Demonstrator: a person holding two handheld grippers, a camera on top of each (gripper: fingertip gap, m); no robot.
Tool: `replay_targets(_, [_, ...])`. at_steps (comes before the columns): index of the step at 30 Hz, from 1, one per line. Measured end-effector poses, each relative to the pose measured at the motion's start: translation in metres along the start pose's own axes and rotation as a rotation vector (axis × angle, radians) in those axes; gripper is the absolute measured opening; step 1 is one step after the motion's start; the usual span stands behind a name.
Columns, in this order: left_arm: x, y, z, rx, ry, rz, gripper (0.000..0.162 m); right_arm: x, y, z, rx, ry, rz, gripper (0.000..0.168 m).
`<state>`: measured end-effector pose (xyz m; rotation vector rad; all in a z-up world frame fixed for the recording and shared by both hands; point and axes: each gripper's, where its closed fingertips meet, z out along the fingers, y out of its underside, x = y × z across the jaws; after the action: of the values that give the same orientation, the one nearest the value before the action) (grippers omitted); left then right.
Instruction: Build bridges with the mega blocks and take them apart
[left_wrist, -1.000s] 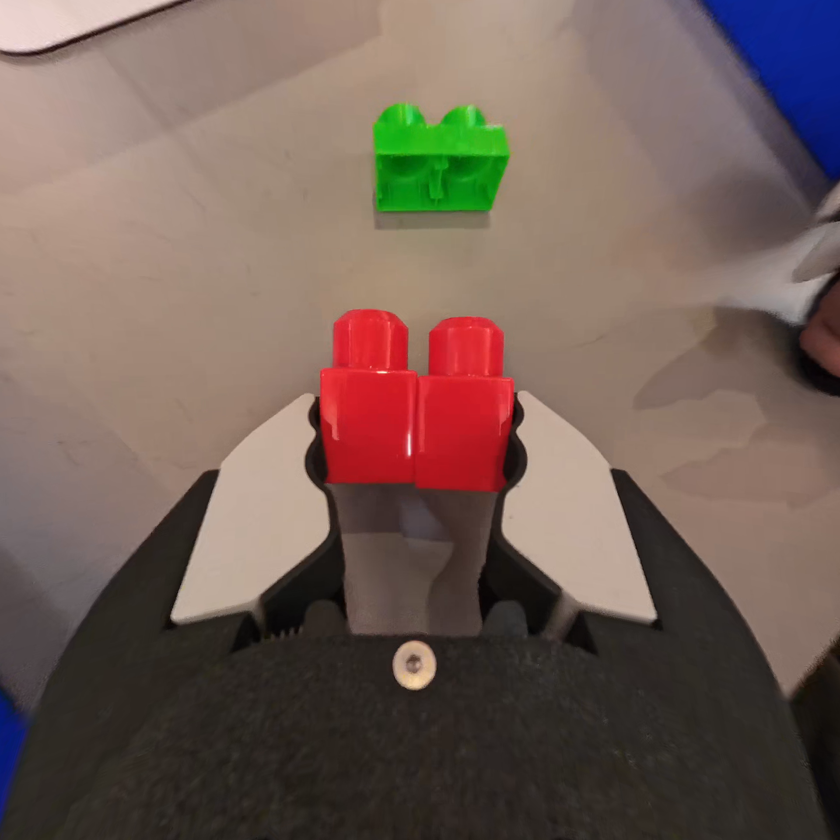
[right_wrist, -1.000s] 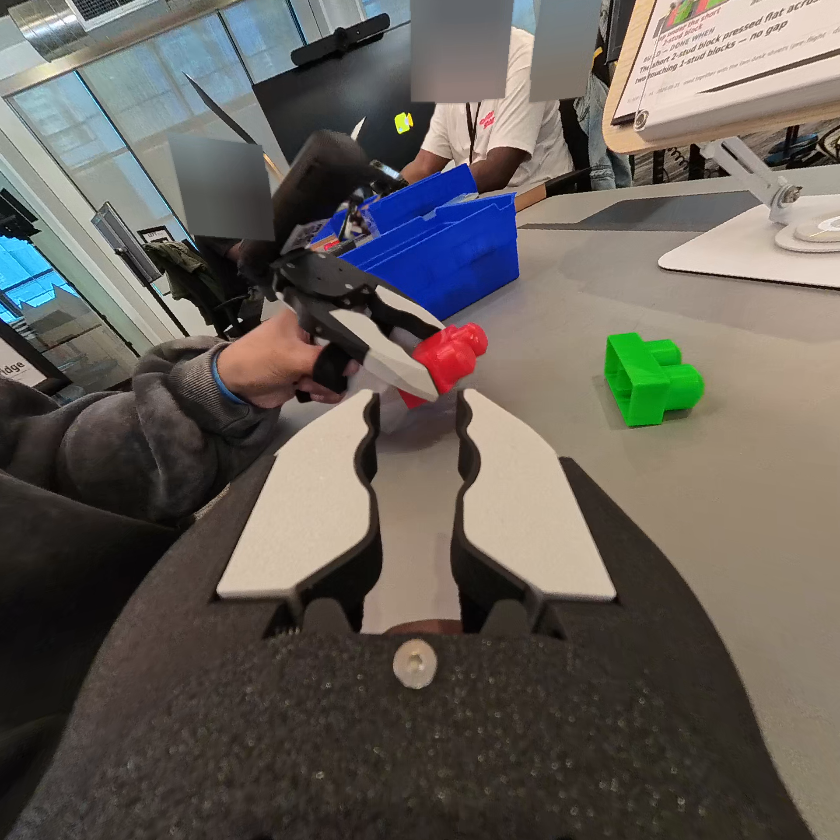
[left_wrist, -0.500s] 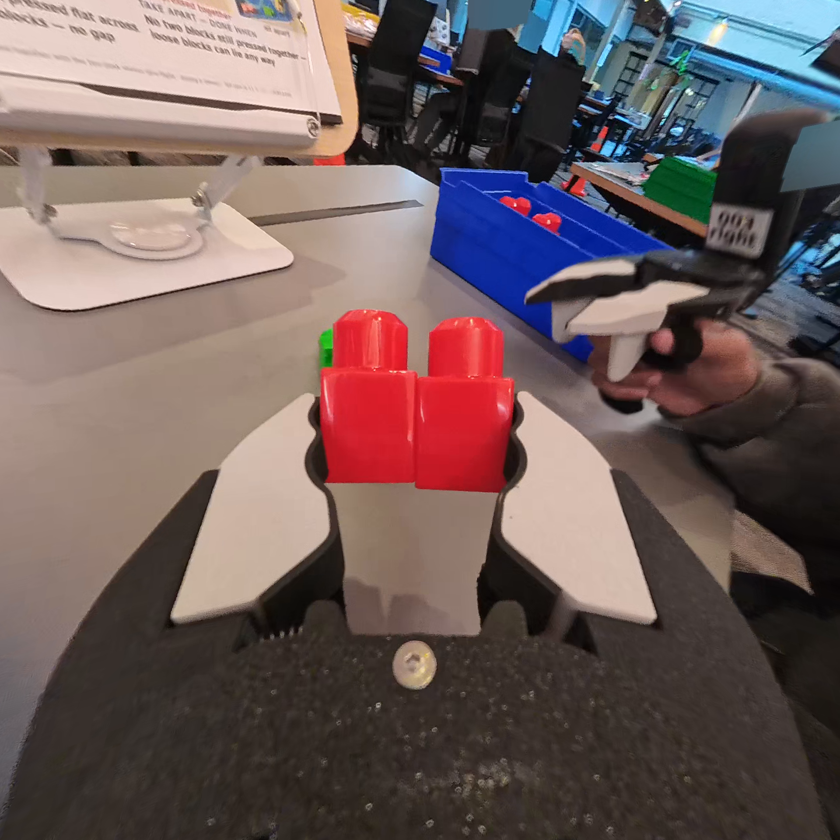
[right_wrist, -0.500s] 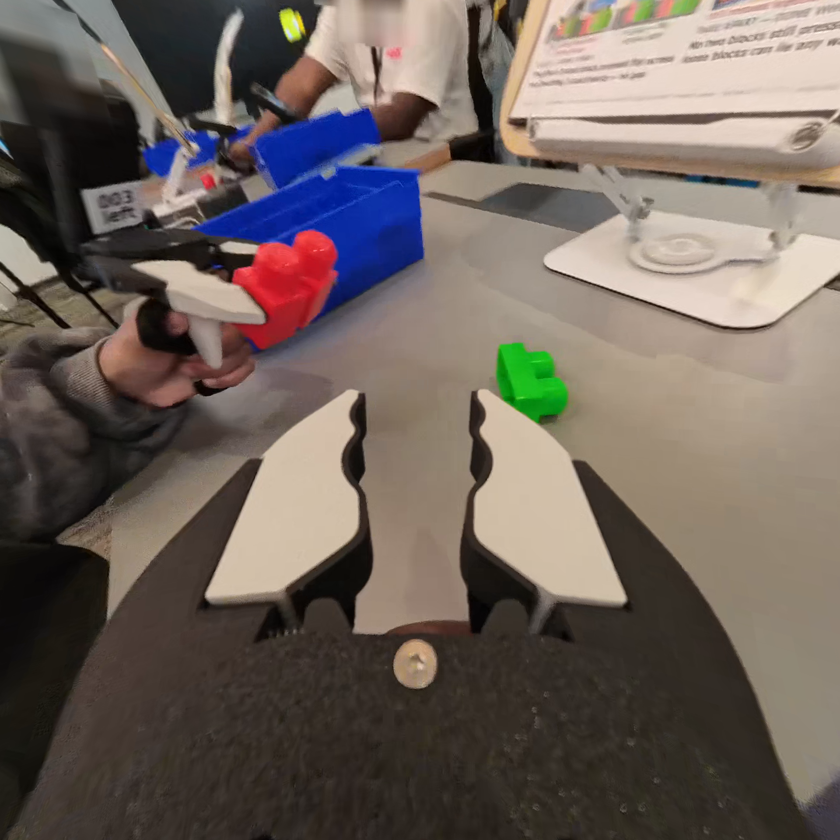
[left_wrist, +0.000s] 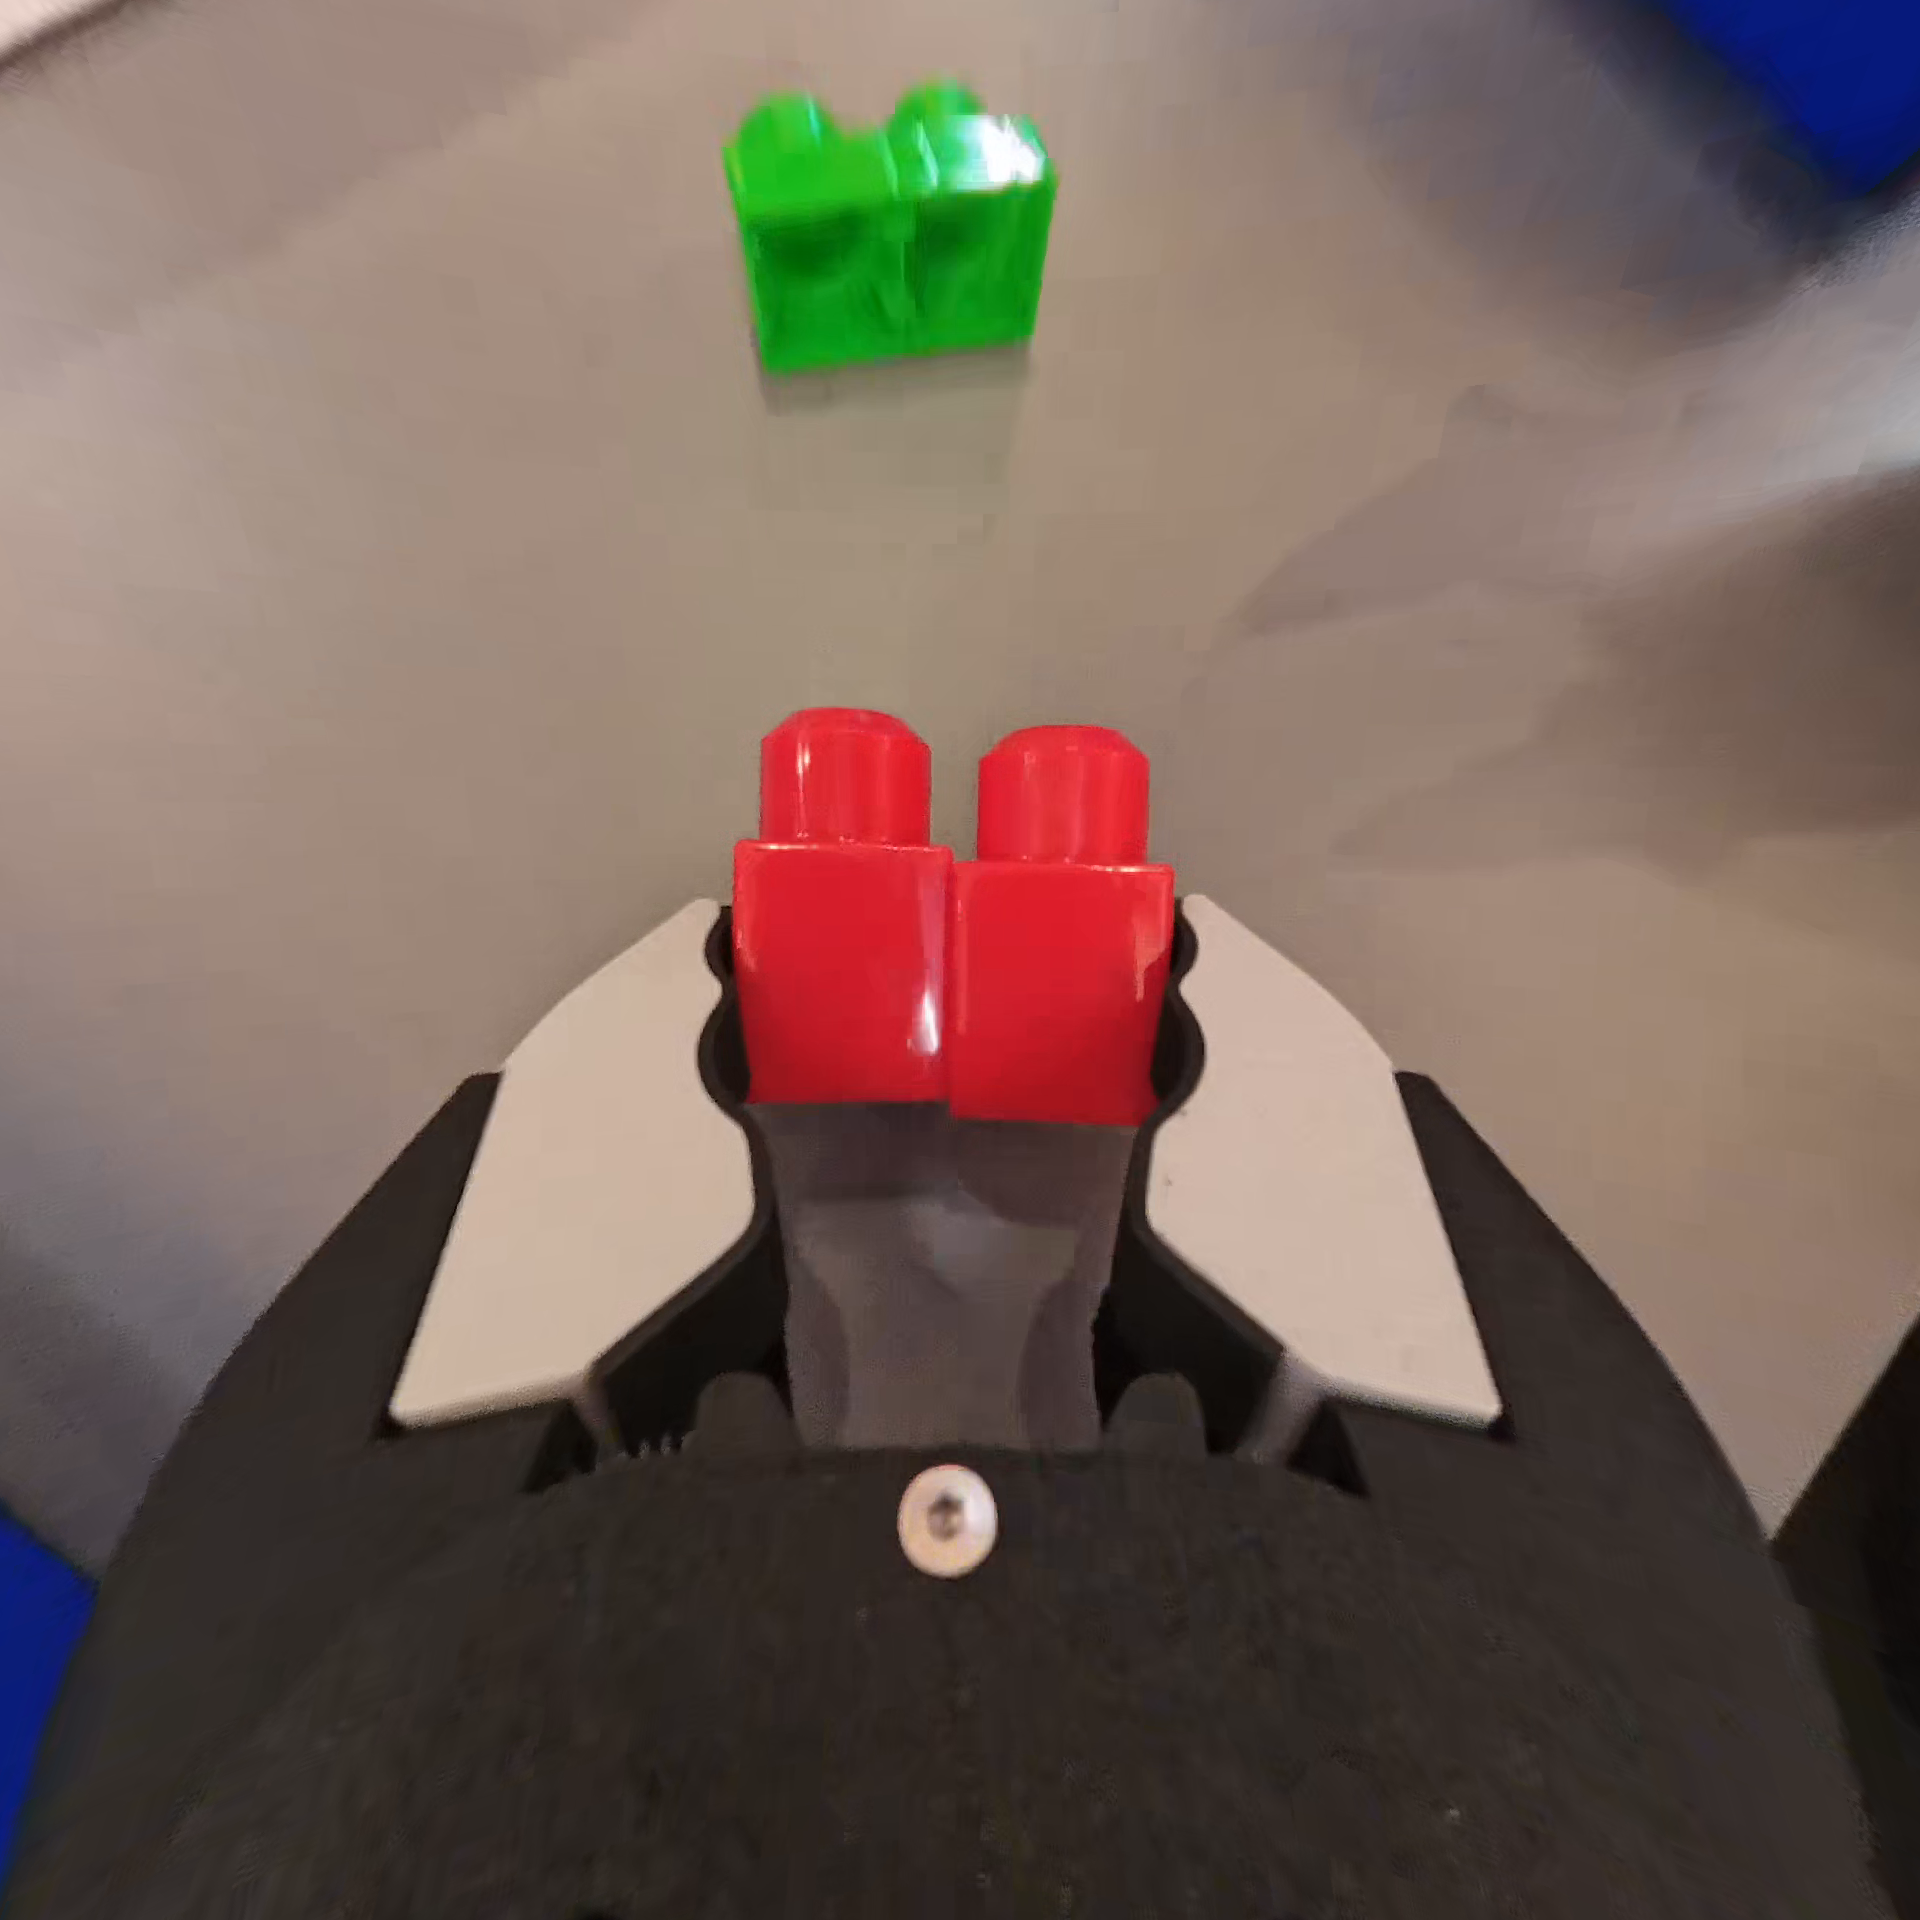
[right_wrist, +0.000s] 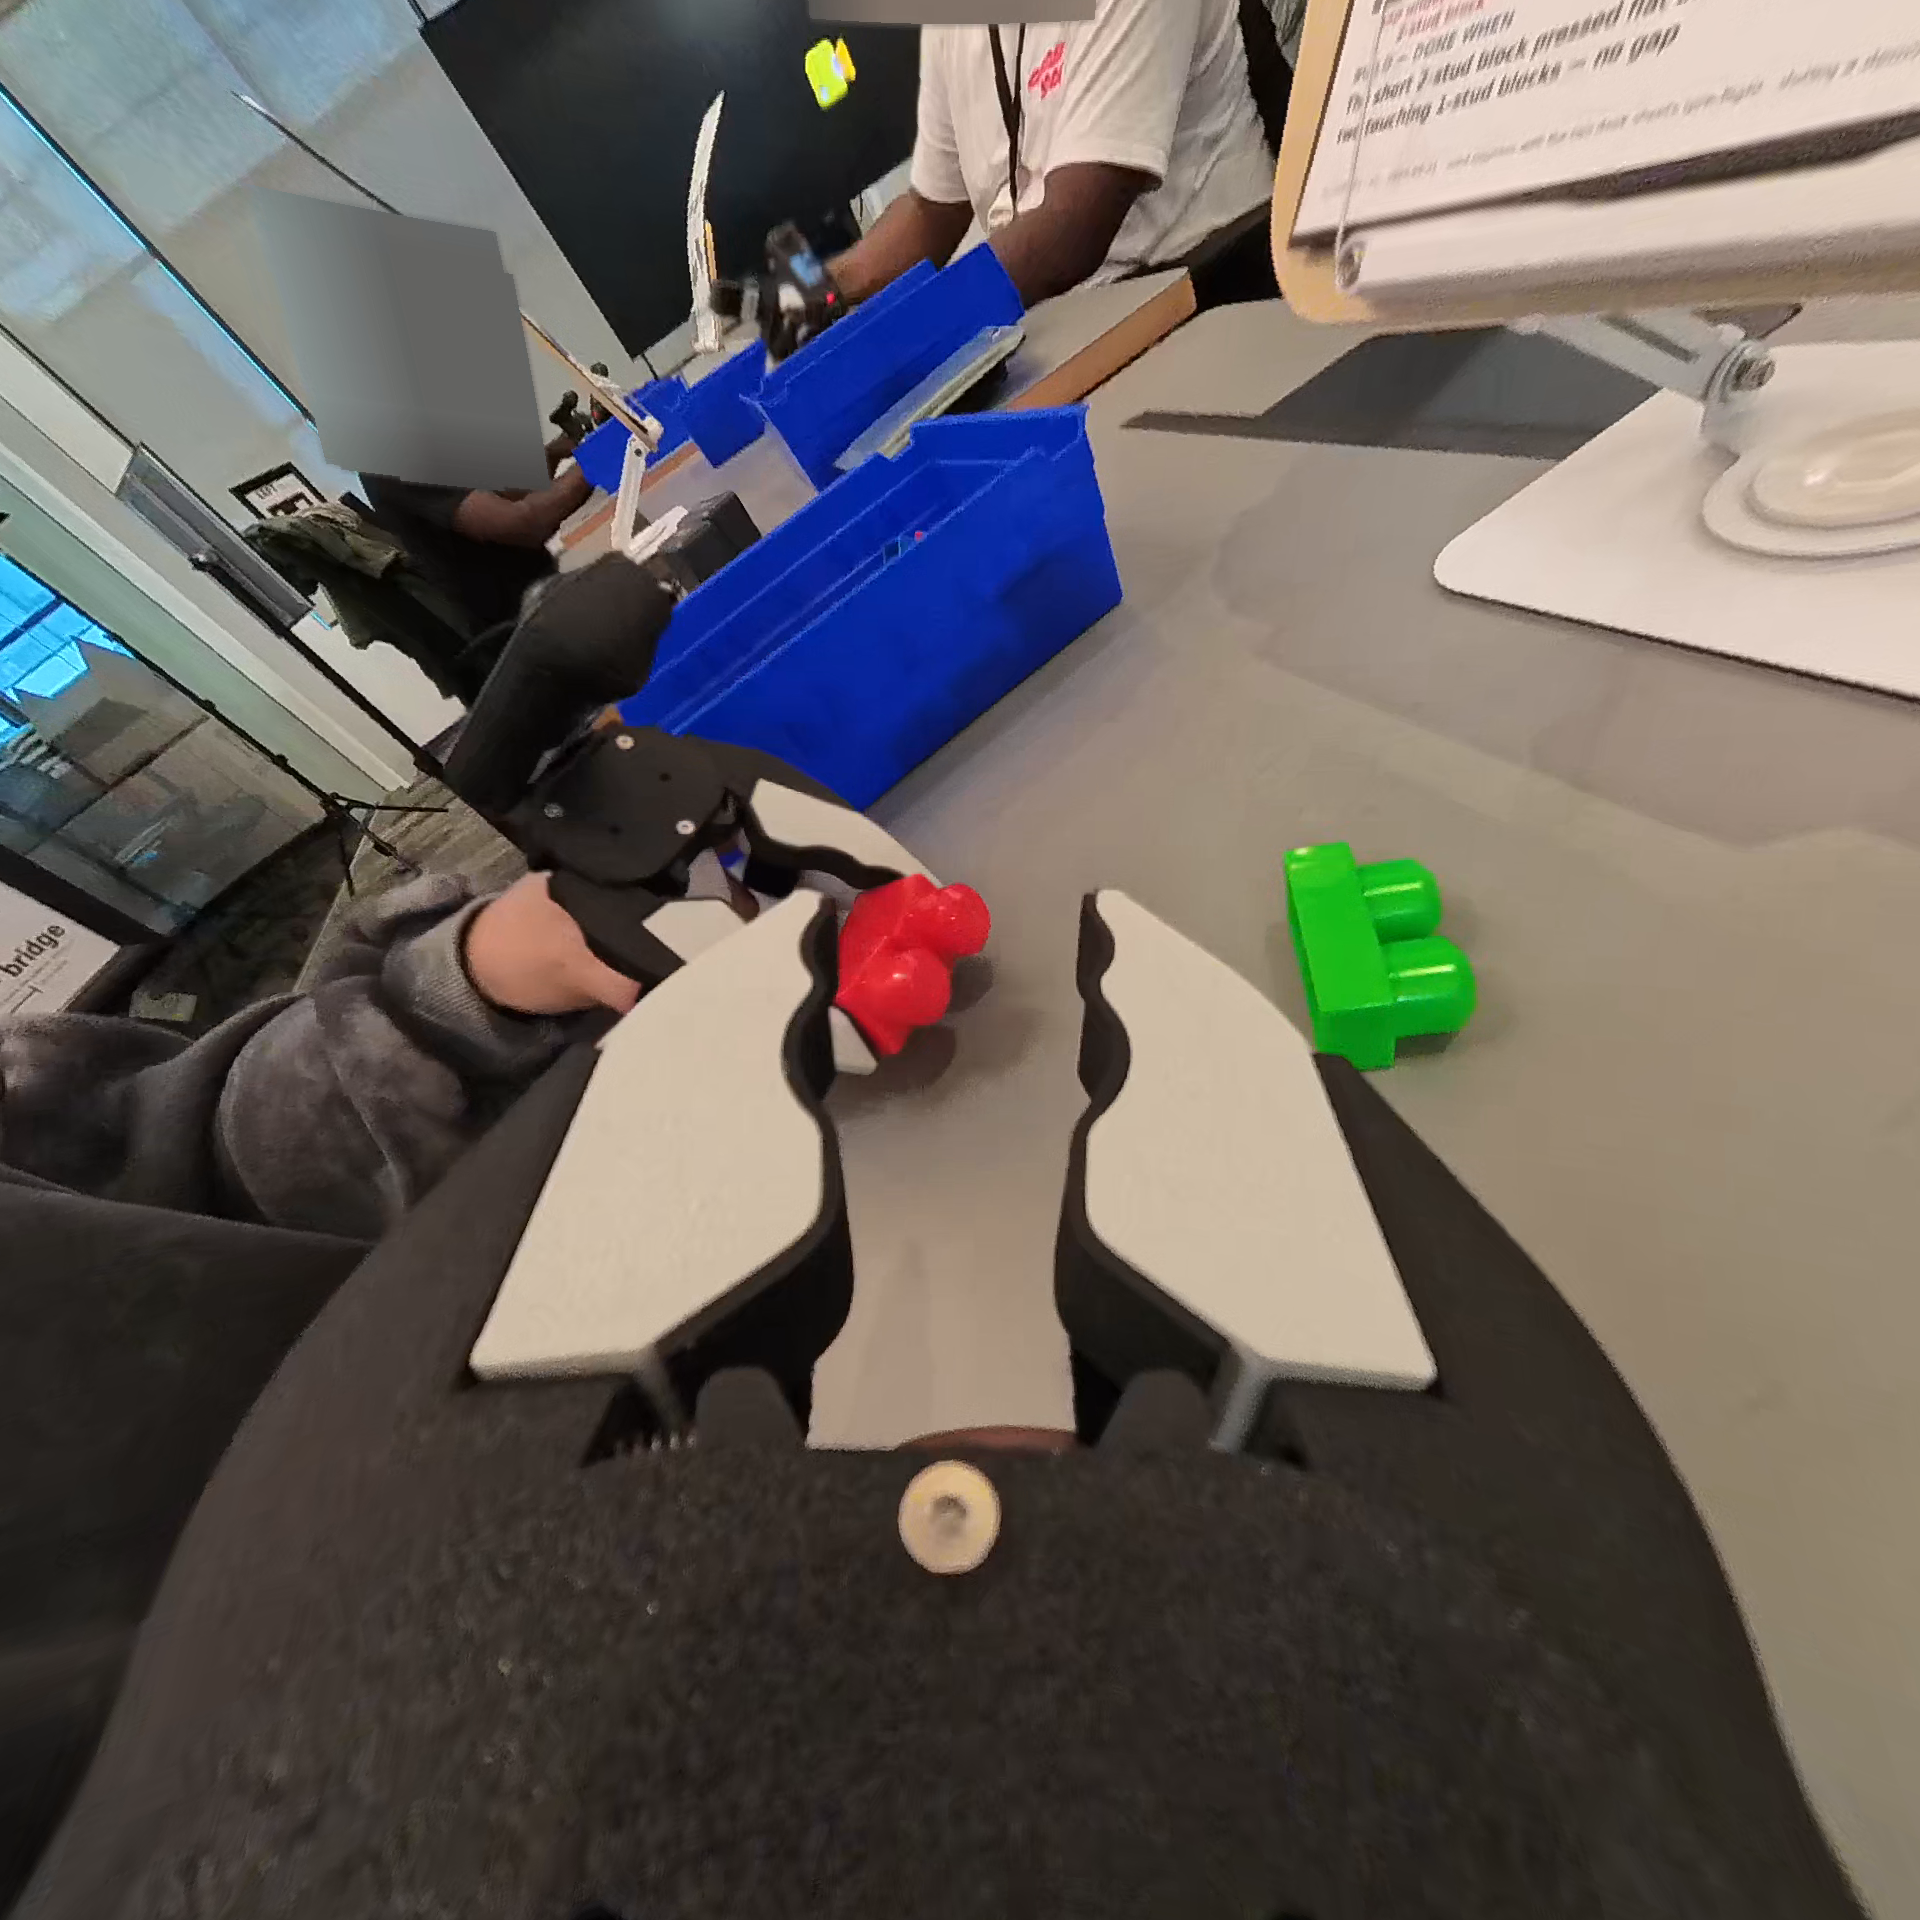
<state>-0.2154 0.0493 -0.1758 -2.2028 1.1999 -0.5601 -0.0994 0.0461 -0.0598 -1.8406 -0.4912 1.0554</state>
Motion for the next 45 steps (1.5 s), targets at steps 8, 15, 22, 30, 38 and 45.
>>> replay_targets(8, [0.0, 0.014, 0.013, -0.244, -0.053, 0.042, 0.076, -0.009, 0.0, -0.016, -0.019, 0.014, -0.049, 0.044])
replay_targets(15, [-0.005, 0.006, -0.011, -0.315, -0.13, 0.051, 0.09, -0.016, -0.014, -0.039, -0.013, 0.038, -0.092, 0.044])
replay_targets(22, [0.003, 0.018, -0.022, -0.542, -0.203, 0.074, 0.082, -0.029, -0.037, -0.06, 0.047, 0.044, -0.103, 0.044])
replay_targets(30, [-0.011, 0.021, -0.006, -0.616, -0.214, 0.087, 0.08, -0.042, -0.045, -0.07, 0.07, 0.025, -0.137, 0.044])
replay_targets(38, [-0.02, 0.023, 0.002, -0.663, -0.169, 0.106, 0.086, -0.041, -0.047, -0.073, 0.073, 0.025, -0.135, 0.044])
replay_targets(45, [-0.017, 0.025, 0.008, -0.689, -0.065, 0.111, 0.08, -0.039, -0.044, -0.07, 0.062, 0.023, -0.129, 0.044])
